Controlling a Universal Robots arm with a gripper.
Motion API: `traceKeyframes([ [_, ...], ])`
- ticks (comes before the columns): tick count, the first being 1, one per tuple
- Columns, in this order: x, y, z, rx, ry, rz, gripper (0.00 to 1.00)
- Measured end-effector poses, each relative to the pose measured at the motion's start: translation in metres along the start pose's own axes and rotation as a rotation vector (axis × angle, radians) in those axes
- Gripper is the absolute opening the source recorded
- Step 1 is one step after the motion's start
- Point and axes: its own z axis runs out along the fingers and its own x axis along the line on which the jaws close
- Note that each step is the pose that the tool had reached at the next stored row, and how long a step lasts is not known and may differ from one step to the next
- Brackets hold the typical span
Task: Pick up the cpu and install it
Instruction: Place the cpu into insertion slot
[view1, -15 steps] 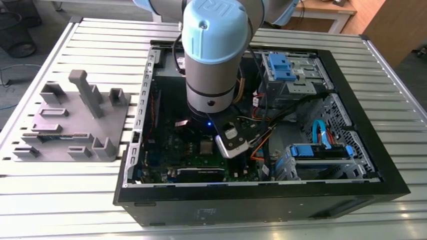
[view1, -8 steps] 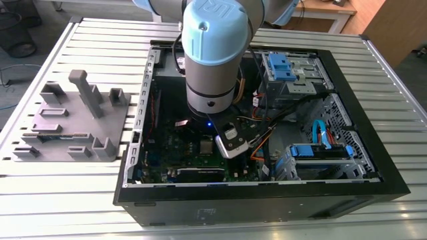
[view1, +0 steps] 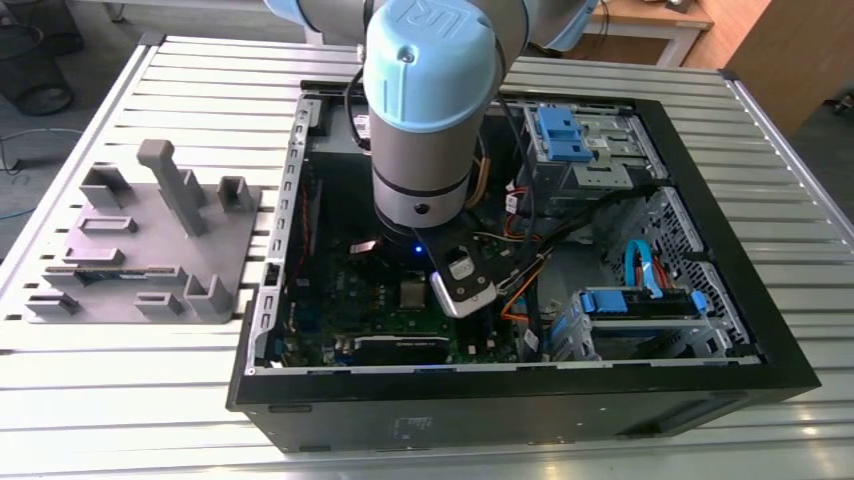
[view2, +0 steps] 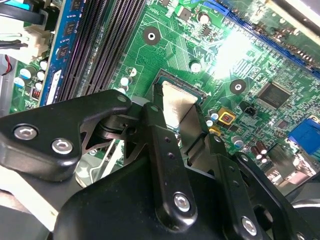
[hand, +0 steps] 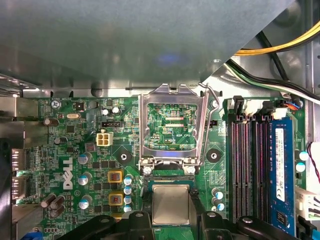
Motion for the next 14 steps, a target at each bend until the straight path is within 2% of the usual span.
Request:
traceKeyframes([
  [14,0.0,0.0,0.0012,-0.0002,-0.0001,0.0,0.38],
])
